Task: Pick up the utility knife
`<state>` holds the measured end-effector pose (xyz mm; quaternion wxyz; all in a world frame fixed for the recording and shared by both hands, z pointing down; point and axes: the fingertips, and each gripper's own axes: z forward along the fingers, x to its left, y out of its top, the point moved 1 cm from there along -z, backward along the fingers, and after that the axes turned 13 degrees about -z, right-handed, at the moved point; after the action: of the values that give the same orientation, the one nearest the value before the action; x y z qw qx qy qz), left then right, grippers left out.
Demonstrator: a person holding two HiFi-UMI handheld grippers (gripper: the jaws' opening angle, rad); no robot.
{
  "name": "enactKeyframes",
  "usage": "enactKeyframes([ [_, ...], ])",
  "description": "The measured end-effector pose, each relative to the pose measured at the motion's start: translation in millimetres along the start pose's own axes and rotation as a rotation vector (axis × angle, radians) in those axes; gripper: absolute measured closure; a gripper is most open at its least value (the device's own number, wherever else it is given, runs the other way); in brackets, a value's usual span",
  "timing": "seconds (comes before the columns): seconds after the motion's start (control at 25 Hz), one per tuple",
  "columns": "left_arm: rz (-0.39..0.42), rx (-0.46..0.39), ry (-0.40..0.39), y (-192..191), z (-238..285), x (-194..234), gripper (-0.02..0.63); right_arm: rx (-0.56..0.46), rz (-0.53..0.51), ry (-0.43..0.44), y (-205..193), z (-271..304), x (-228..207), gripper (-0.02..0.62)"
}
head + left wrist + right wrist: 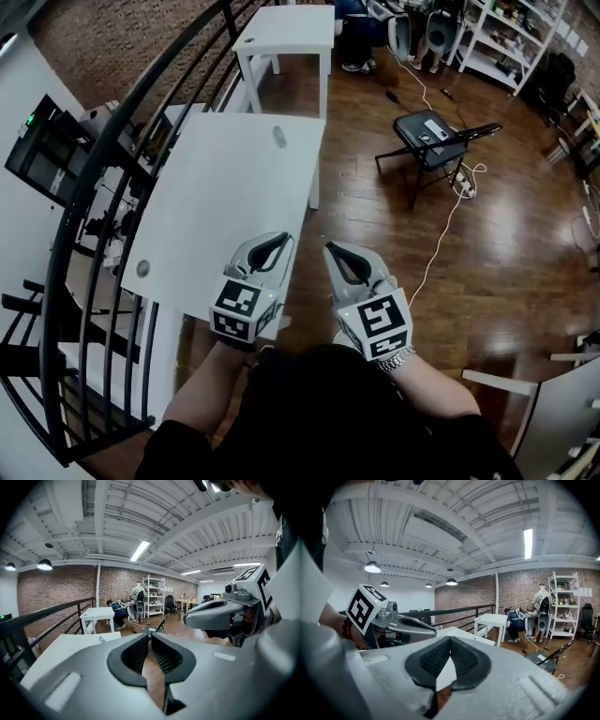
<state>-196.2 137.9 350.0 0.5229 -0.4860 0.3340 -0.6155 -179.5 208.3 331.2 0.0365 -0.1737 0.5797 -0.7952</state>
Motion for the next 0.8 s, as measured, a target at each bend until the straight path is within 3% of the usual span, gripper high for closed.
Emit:
enactKeyframes([
  [0.4,-0.032,-0.030,0.096,3,68,-23,0.552,-0.016,-0.025,0.080,-36,-13,-65,0.603],
  [0.8,-0.119,-0.051,0.175,3,170,45,0.508,0.009,-0.086,0.155,-65,67,-139,0.603],
])
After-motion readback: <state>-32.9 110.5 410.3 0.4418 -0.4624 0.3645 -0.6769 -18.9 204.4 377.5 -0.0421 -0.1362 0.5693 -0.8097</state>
